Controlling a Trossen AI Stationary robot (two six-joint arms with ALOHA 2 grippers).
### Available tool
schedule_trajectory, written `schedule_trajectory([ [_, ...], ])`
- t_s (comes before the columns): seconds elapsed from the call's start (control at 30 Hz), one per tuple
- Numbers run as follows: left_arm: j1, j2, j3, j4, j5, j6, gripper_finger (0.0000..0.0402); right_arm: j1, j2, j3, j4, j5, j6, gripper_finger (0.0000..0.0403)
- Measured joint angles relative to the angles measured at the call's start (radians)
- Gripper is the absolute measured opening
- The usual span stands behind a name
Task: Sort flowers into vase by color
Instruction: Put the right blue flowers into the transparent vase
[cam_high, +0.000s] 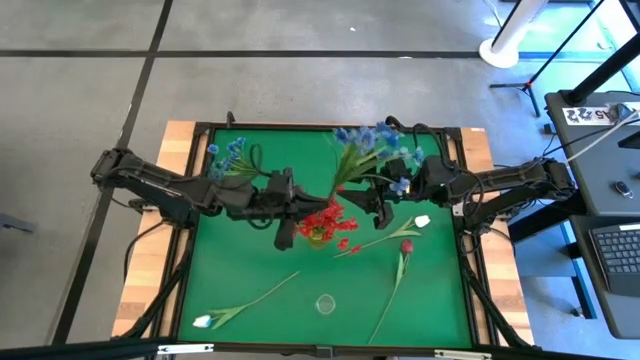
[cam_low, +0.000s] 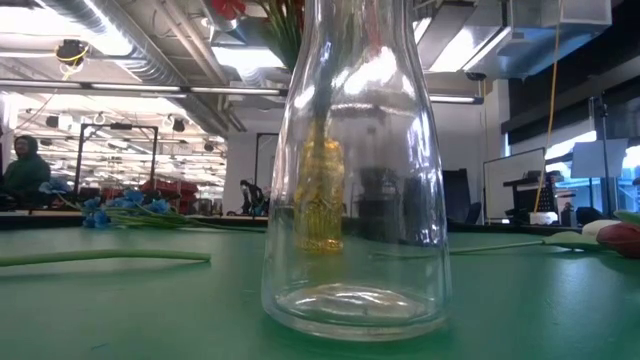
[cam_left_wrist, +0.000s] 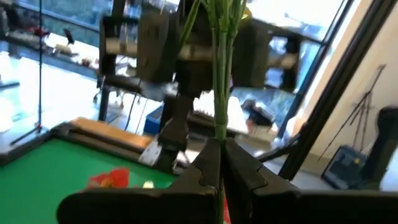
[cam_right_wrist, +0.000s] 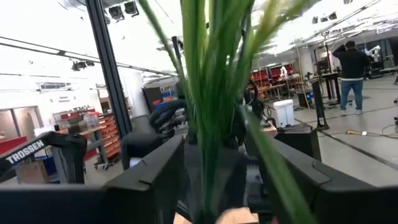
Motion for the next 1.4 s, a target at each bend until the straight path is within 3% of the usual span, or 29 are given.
schedule_trajectory([
  [0.3, -0.030, -0.053, 0.000, -0.054, -0.072, 0.007, 0.0000, 0.000, -0.064, 0.000, 0.097, -0.026, 0.000, 0.0198],
  [0.83, -0.024, -0.117, 0.000, -0.064, -0.168, 0.072, 0.0000, 0.000, -0.105, 0.000, 0.013, -0.094, 0.001, 0.0198],
  [1.4, -0.024, -0.025, 0.000, 0.024, -0.101, 0.051, 0.0000, -0.001, -0.023, 0.000, -0.004, 0.011, -0.028, 0.0198],
])
